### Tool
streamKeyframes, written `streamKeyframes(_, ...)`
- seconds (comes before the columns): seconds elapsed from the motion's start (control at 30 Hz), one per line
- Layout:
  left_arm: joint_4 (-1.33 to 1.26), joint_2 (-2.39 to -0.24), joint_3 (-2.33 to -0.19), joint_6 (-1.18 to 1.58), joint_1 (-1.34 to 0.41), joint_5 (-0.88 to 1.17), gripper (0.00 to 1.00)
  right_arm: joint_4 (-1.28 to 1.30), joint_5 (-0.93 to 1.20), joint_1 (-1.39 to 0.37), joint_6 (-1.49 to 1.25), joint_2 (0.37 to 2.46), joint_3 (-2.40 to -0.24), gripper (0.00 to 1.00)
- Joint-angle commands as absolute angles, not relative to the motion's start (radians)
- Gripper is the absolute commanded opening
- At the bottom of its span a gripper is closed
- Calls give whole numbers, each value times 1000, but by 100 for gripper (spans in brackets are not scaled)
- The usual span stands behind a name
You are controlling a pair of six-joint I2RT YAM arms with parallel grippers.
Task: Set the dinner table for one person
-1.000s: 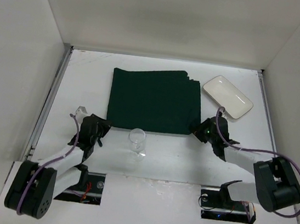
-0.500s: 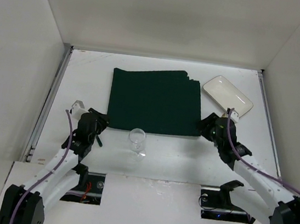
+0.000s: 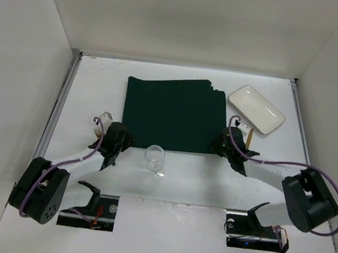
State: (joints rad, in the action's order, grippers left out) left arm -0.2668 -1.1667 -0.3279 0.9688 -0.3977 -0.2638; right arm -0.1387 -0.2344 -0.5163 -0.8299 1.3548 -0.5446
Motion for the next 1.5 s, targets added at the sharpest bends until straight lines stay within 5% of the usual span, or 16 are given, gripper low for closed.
streamKeyframes(0.0, -301, -1166, -328, 985, -369, -273, 31, -230, -229, -501, -891, 1423, -506, 7)
streamKeyframes(0.23, -213, -1111, -282, 980, -358, -291, 31, -126, -276, -530, -939, 1313, -457, 11)
streamKeyframes(0.5, -42, -898, -434, 928, -392, -282, 32, 53, -314, -579, -750, 1102, -605, 44)
streamKeyframes(0.6, -28, -868, -506, 875, -407, -307, 32, 164, -347, -660, -628, 1059, -740, 50)
streamKeyframes(0.9, -198, -980, -534, 808, -370, -315, 33, 420, -302, -866, -428, 1015, -1078, 13)
streamKeyframes(1.07, -301, -1046, -517, 802, -358, -305, 26, 482, -356, -871, -405, 1043, -1129, 10)
streamKeyframes(1.17, -356, -1071, -499, 782, -360, -305, 13, 451, -386, -779, -439, 1052, -1108, 9)
streamKeyframes(1.33, -431, -1094, -468, 779, -364, -305, 6, 307, -356, -491, -599, 1045, -979, 11)
streamKeyframes(1.47, -480, -1121, -436, 776, -389, -307, 7, 148, -330, -231, -710, 1089, -881, 24)
